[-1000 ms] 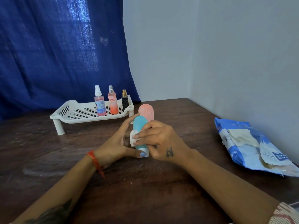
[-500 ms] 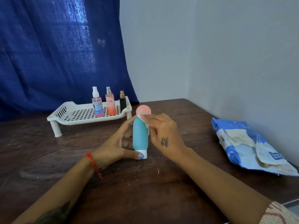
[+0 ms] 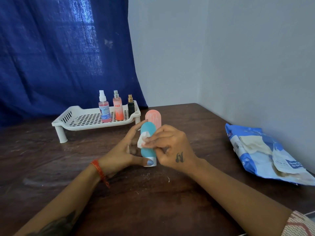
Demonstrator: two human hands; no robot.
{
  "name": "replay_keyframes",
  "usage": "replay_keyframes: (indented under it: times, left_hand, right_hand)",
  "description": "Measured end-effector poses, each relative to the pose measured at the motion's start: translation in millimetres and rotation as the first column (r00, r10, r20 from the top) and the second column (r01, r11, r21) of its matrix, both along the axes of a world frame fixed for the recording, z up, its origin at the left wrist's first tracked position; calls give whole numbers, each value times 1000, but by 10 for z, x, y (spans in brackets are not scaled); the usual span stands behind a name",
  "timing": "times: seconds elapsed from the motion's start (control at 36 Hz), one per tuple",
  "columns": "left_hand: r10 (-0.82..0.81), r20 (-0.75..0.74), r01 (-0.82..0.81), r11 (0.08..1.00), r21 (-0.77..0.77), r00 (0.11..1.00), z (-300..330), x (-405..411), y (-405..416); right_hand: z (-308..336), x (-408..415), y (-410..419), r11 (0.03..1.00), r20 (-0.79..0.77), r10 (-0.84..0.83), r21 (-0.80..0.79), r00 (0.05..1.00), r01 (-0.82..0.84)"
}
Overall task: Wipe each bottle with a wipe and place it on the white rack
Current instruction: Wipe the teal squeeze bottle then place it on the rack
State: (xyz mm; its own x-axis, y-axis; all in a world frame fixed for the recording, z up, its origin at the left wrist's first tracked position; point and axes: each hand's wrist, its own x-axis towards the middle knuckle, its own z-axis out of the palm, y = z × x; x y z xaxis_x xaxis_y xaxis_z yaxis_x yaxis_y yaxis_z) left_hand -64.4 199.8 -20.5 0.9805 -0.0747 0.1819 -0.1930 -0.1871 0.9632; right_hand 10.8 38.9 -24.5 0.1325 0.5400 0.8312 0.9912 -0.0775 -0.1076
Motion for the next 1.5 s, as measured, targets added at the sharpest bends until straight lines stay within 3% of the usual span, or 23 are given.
replay_keyframes:
  times: [0.11, 0.28, 0.56, 0.69, 0.92, 1.06, 1.33, 1.39, 1.5]
  left_hand:
    - [5, -9, -4, 1000, 6, 1000, 8, -7, 3]
    - [-2, -32, 2, 1000, 15, 999, 2, 3, 1]
    - [13, -64, -13, 1000, 2, 998, -2, 10, 25]
    - [2, -58, -1, 1000, 16, 998, 0, 13, 25]
    - [19, -43, -19, 1000, 11, 999, 1, 5, 5]
    - [33, -65, -34, 999, -4, 997, 6, 5, 4]
    - [83, -81, -85, 996, -16, 993, 31, -7, -19]
    - [105, -95, -112, 992, -64, 990, 33, -13, -18]
    - [180, -85, -193, 965, -179, 980, 48, -6, -32]
  right_hand:
    - [-5, -14, -33, 993, -101, 108, -26, 989, -111]
    - [-6, 34, -45, 988, -308, 155, 36, 939, -151]
    - [-100, 208, -52, 993, -487, -4, 99, 873, 60]
    - [-28, 216, -26, 950, -482, -21, 264, 876, 168]
    - [-50, 203, -18, 984, -299, 3, 168, 954, 50]
    - [-40, 180, -51, 994, -375, 96, 81, 922, -70]
    - [9, 154, -93, 981, -582, 36, -134, 813, -140]
    - [4, 151, -88, 991, -577, 30, -89, 816, -99]
    - [12, 133, -60, 983, -422, 38, 178, 906, 42]
